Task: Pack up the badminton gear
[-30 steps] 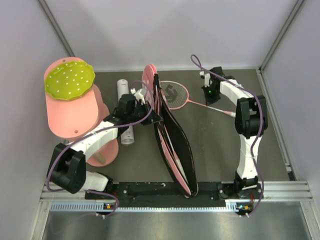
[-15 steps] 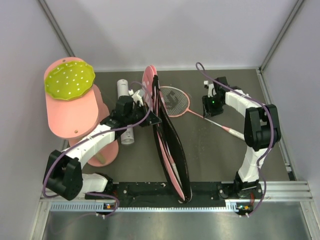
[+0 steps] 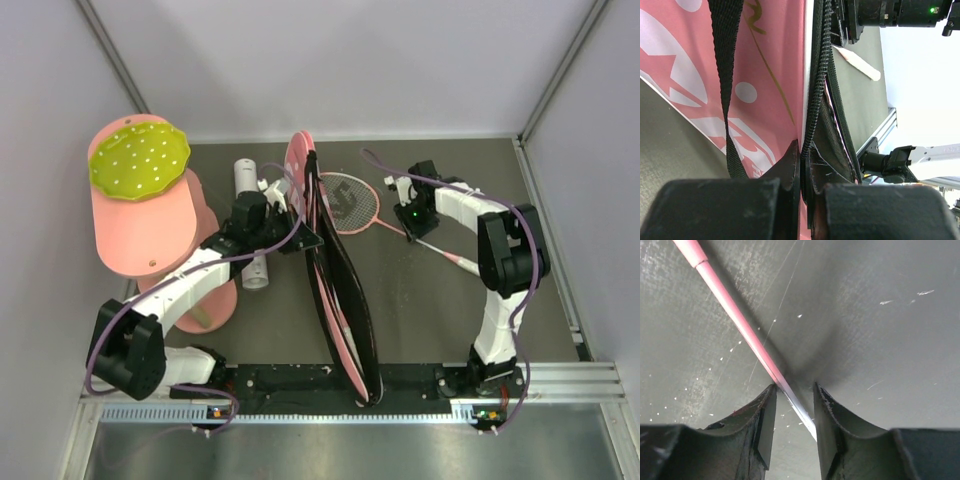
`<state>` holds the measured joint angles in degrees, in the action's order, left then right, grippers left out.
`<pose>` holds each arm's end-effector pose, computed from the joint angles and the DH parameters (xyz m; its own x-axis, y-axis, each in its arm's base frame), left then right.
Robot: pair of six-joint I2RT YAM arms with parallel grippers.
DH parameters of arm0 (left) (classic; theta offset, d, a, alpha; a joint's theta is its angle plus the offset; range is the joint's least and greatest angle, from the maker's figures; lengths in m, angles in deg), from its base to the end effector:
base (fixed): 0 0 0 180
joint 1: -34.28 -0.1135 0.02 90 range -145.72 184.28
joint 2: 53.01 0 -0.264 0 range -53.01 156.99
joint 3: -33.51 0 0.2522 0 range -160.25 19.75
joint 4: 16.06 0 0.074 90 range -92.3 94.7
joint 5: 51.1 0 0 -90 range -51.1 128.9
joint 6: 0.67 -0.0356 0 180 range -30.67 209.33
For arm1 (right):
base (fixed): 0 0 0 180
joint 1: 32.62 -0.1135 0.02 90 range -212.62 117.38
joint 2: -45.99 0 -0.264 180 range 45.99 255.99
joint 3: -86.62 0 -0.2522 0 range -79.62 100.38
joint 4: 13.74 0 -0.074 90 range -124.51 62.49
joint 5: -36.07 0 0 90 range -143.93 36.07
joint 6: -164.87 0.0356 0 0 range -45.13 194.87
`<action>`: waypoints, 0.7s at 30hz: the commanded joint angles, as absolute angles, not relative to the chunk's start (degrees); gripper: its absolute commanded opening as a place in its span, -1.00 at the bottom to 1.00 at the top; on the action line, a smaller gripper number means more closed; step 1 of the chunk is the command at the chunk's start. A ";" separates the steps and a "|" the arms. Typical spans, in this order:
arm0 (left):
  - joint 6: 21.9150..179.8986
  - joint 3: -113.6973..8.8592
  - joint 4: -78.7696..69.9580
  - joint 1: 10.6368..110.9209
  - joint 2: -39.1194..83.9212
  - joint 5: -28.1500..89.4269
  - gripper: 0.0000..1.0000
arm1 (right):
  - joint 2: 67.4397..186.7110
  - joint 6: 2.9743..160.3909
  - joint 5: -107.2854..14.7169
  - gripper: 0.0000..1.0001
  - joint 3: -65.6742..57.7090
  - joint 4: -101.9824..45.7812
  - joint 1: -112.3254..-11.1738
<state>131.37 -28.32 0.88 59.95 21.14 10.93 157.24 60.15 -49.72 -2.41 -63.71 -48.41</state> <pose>0.2508 -0.1391 0.2621 -0.8303 -0.2571 -0.4944 0.2630 0.6013 -0.7545 0.3739 0.1084 0.1691 -0.8009 -0.4898 -0.3444 -0.5157 0.8566 -0.0190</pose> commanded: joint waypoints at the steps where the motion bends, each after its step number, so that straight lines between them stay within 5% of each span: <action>1: 131.07 -31.31 -2.65 60.29 21.61 8.58 -1.00 | 158.84 58.26 -50.32 -0.35 -2.10 -63.54 -49.58; 11: 131.25 -31.67 -3.36 60.29 23.28 7.96 -1.00 | 158.51 59.13 -58.13 -1.00 -1.31 -62.66 -52.40; 17: 131.34 -31.84 -3.27 60.29 23.28 8.05 -1.00 | 150.68 65.98 -65.34 -1.00 -1.74 -62.13 -52.40; 21: 131.69 -31.58 -3.53 60.29 23.02 8.14 -1.00 | 143.48 76.06 -58.78 -1.00 -5.60 -61.87 -52.40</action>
